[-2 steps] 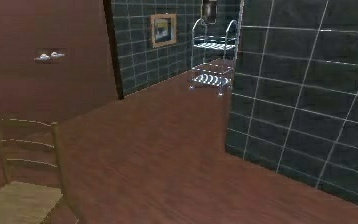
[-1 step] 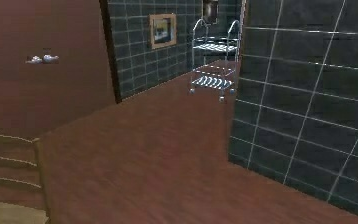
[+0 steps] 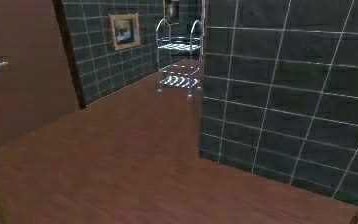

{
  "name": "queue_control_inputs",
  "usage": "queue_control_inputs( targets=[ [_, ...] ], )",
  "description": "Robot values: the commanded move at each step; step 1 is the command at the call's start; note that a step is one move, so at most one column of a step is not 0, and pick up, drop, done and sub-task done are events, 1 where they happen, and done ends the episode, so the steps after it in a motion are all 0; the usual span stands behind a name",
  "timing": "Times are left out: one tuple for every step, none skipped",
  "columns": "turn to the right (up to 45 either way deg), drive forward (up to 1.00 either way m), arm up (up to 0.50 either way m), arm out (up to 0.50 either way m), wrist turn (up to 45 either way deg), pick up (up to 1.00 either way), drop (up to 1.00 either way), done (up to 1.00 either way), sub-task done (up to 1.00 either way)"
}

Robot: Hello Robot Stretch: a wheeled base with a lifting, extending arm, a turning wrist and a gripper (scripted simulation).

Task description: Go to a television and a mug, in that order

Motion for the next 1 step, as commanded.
queue_control_inputs(
  targets=[
    [0.0, 1.0, 0.0, 0.0, 0.0, 0.0, 0.0, 0.0, 0.0]
  ],
)
